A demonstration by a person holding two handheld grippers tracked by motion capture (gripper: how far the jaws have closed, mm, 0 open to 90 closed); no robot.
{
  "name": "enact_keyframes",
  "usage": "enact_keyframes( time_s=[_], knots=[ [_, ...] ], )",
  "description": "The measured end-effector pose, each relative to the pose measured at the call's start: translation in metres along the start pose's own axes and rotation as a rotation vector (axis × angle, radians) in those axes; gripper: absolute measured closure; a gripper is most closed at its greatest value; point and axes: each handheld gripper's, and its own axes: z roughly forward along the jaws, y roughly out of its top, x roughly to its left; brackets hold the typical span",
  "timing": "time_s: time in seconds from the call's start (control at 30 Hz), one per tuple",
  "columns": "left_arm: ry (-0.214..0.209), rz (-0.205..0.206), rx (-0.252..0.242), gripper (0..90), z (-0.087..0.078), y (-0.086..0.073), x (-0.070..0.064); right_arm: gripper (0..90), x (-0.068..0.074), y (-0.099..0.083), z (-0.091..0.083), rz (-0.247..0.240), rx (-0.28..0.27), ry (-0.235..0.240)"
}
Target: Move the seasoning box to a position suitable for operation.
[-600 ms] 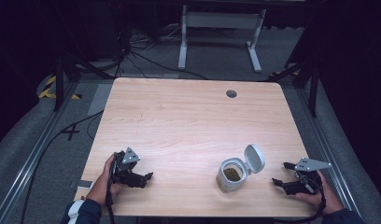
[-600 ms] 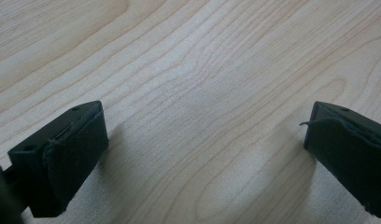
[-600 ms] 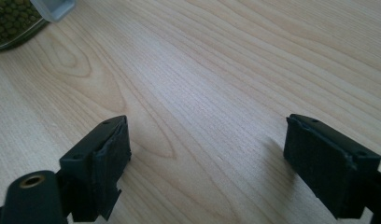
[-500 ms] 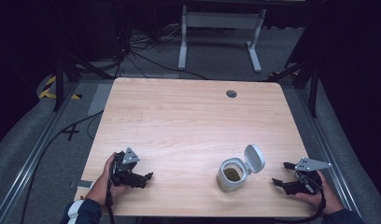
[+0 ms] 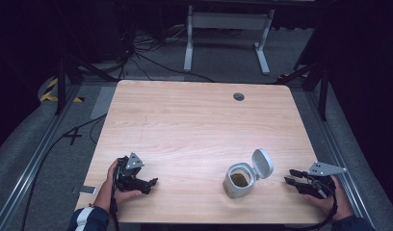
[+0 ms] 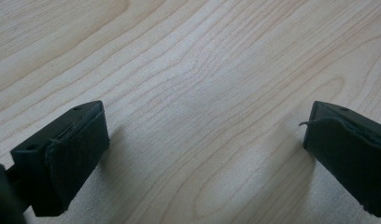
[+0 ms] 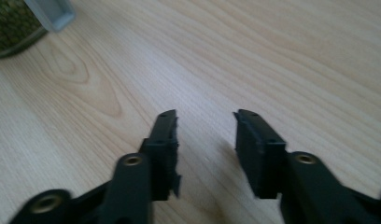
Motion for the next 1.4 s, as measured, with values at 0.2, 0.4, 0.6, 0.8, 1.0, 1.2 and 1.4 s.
enact_keyframes(
  time_s=[0.2,0.4,0.6,0.8,1.0,1.2,1.4],
  knots=[
    [0.000,0.000,0.000,0.5,0.000,0.000,0.000,85.8,0.000,0.009,-0.012,0.033,-0.079,-0.036],
    [0.001,-0.001,-0.004,0.5,0.000,0.000,0.000,89.6,0.004,0.024,-0.023,0.023,-0.143,-0.013],
    [0.000,-0.002,-0.003,0.5,0.000,0.000,0.000,89.8,0.024,0.052,-0.032,-0.048,-0.198,0.042],
    [0.001,-0.001,-0.005,0.5,0.000,0.000,0.000,89.8,0.042,0.076,-0.038,-0.119,-0.233,0.083],
    [0.000,-0.003,-0.005,0.5,0.000,0.000,0.000,89.9,0.054,0.094,-0.037,-0.170,-0.252,0.115],
    [0.001,-0.001,-0.004,0.5,0.000,0.000,0.000,89.9,0.061,0.107,-0.030,-0.198,-0.256,0.132],
    [0.000,-0.003,-0.005,0.5,0.000,0.000,0.000,89.9,0.068,0.114,-0.025,-0.216,-0.254,0.145]
  ],
)
